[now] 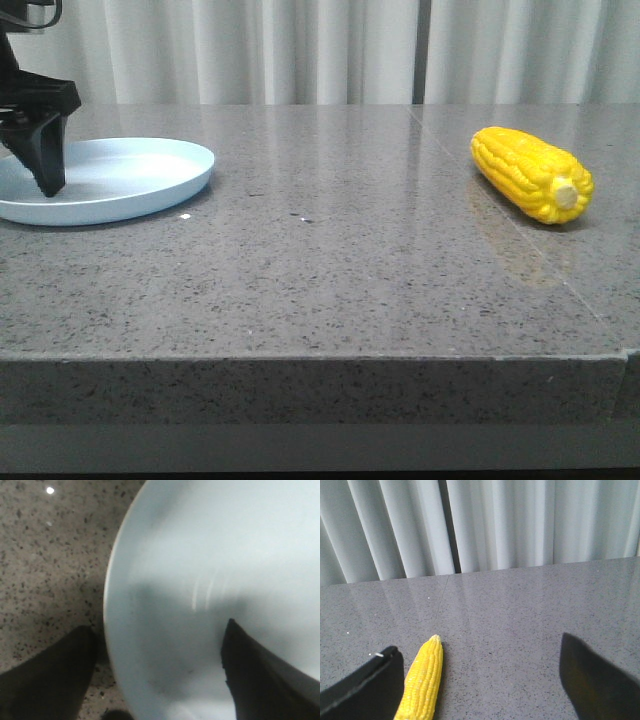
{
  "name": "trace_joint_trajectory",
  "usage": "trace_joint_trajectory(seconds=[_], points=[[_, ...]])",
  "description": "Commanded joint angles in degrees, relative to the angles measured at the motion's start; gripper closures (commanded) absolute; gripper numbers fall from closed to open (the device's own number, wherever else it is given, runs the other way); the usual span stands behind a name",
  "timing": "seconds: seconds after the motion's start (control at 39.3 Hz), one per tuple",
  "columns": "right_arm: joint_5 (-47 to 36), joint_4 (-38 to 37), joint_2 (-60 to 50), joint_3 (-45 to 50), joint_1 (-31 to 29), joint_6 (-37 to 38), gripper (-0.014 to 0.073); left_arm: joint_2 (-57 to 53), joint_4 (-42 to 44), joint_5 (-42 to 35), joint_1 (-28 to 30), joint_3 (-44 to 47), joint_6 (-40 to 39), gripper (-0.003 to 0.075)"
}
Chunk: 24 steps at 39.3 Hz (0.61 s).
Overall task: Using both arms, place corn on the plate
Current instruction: 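Lower the left gripper onto the rim of the pale blue plate, then drag the plate with the left gripper toward the table center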
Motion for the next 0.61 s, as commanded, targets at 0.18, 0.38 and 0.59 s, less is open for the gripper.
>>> trace_joint_trajectory(seconds=[0.18,0.38,0.59], points=[[-4.11,0.10,0.85,-2.10,-0.30,-0.51,-0.0058,-2.16,0.05,-1.56,-0.41,-2.07,-0.56,0.0718],[-4.11,0.10,0.85,-2.10,-0.30,-0.51,-0.0058,-2.71,-2.97,-0.76,-0.41,-6.53,-0.56,0.0741],[-4.11,0.10,0.85,-2.10,-0.30,-0.51,-0.0058,-3.81,-13.33,3.02,-1.68,-12.51,1.10,0.0741]])
